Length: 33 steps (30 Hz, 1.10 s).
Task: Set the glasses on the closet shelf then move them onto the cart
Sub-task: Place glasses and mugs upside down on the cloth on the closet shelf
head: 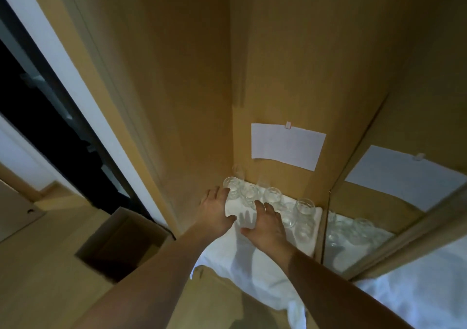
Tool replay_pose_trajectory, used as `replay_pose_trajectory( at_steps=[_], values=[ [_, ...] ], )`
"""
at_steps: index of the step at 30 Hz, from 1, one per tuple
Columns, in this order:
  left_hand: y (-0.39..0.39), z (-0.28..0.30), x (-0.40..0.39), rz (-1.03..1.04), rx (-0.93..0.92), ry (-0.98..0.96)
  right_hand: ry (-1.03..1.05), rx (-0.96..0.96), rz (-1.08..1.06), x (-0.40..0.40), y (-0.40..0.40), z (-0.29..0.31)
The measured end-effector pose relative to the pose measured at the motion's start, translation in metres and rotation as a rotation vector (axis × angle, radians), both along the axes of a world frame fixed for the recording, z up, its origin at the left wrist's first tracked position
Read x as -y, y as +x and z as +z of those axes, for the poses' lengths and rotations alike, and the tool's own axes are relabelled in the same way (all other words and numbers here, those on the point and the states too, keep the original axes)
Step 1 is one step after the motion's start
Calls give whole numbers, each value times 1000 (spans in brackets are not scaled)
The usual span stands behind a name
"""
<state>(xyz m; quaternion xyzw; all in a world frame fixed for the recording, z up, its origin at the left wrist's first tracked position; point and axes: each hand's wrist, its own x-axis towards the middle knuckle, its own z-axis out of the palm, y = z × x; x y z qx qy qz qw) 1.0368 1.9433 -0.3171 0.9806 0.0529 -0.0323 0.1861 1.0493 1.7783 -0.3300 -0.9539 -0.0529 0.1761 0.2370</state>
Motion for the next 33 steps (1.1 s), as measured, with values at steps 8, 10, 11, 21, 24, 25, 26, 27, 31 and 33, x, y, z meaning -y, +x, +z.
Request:
replay_pose_trajectory(
  at_steps=[8, 10, 11, 21, 24, 25, 26, 27, 31, 33],
  values=[
    [55, -44, -12, -22, -79, -28, -2, -52, -54, -9, 31, -46],
    [71, -52, -17, -16, -108, -67, -30, -51, -76, -13, 40, -59],
    [79, -57, -21, -9, -120, -97, -38, -58, -84, -16, 45, -66],
    [139, -123, -45, 30, -211, -220, -74, -166, -174, -38, 95, -117],
    [154, -146, -50, 51, -241, -233, -77, -229, -199, -41, 113, -137],
    [158, -152, -51, 62, -251, -243, -76, -245, -210, -42, 118, -144],
    [161, -157, -53, 77, -260, -251, -74, -262, -221, -44, 122, -151],
    [164, -163, -54, 95, -267, -260, -70, -274, -233, -46, 127, -157],
    [181, -184, -57, 170, -283, -298, -46, -298, -292, -51, 145, -181],
    [190, -196, -58, 249, -313, -348, -34, -314, -316, -51, 156, -195]
  ],
)
